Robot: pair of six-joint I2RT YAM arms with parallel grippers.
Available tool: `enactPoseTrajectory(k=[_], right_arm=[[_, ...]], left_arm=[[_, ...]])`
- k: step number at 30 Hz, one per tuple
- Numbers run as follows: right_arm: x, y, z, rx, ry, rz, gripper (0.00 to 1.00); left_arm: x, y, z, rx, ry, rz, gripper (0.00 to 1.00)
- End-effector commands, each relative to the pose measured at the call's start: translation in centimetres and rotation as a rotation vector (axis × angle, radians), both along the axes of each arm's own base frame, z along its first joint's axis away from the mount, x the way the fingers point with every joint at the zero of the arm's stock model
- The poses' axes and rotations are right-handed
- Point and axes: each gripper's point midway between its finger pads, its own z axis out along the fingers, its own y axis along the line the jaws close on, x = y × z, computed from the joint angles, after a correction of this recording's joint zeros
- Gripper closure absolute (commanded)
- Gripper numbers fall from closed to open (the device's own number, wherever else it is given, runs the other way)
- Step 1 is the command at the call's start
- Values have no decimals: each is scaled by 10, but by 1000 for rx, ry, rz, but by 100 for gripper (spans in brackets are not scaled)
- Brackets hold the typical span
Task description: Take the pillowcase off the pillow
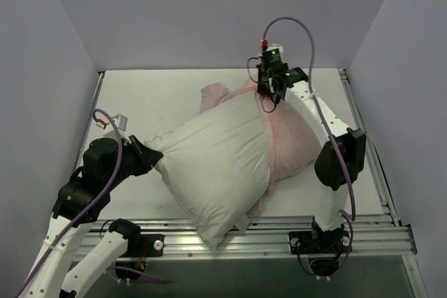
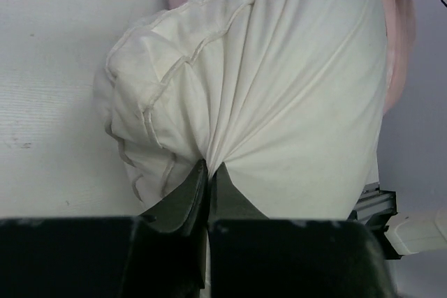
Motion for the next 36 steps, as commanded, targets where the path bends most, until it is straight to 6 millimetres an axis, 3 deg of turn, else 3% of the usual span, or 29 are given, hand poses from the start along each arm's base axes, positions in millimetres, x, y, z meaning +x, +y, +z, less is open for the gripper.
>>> enactPoseTrajectory(k=[1,2,4,7,8,10,11,12,13,14,15,16,17,18,19,20,21,22,23,26,27,29,30,33,34,36], right_arm=[[5,-203,56,-140,-164,-622,100],[1,-207,50,-124,-161,-643,100],[-6,-216,58,-104,-186,-674,100],[-5,-207,56,-44,-191,-613,100],[4,-180,58,32,-199,-500,100],[5,-147,61,79,-206,-368,100],[6,-130,65,101,-223,-314,100],[1,-98,67,105,-222,-226,100],[-3,-84,71,108,-229,-194,98],[-7,-73,72,111,-227,-166,95],[-12,-56,75,140,-223,-118,90],[-20,-52,79,159,-227,-101,77],[-23,-48,83,180,-237,-86,69],[-29,-47,88,193,-246,-76,63],[-39,-48,104,215,-279,-72,51],[-46,-50,99,216,-271,-70,45],[-53,-51,104,221,-285,-63,41],[-67,-54,119,233,-319,-60,33],[-76,-58,109,228,-299,-68,30],[-105,-67,119,260,-335,-75,22],[-115,-69,102,255,-305,-77,22],[-135,-75,105,275,-326,-82,20],[-143,-76,88,278,-294,-81,20],[-168,-71,91,338,-328,-25,19],[-180,-71,85,352,-327,-4,17],[-191,-66,79,375,-318,30,16]], left_arm=[[-45,65,8,170,-2,168,98],[-51,71,6,191,4,177,98],[-54,80,4,229,10,204,98],[-45,80,2,240,3,220,98],[-38,75,-5,244,20,209,98],[-17,63,1,213,-30,191,98],[-4,56,-5,216,-11,185,98],[7,51,-3,212,-27,177,98],[25,44,9,194,-85,180,98],[43,42,2,236,-66,187,97],[56,40,12,246,-97,192,91],[73,37,24,252,-142,200,75],[91,35,16,308,-115,193,68],[102,34,41,303,-163,205,61],[109,29,52,304,-180,190,53],[119,23,56,329,-184,152,31],[122,17,69,320,-214,127,21],[120,6,90,284,-260,73,12],[119,-1,98,265,-279,39,3],[100,-32,104,179,-294,-121,6],[90,-48,101,160,-287,-181,6],[75,-67,84,166,-256,-251,6],[56,-93,78,173,-255,-339,6],[39,-119,54,260,-273,-396,6],[20,-144,54,266,-315,-473,6],[16,-153,37,389,-365,-484,6]])
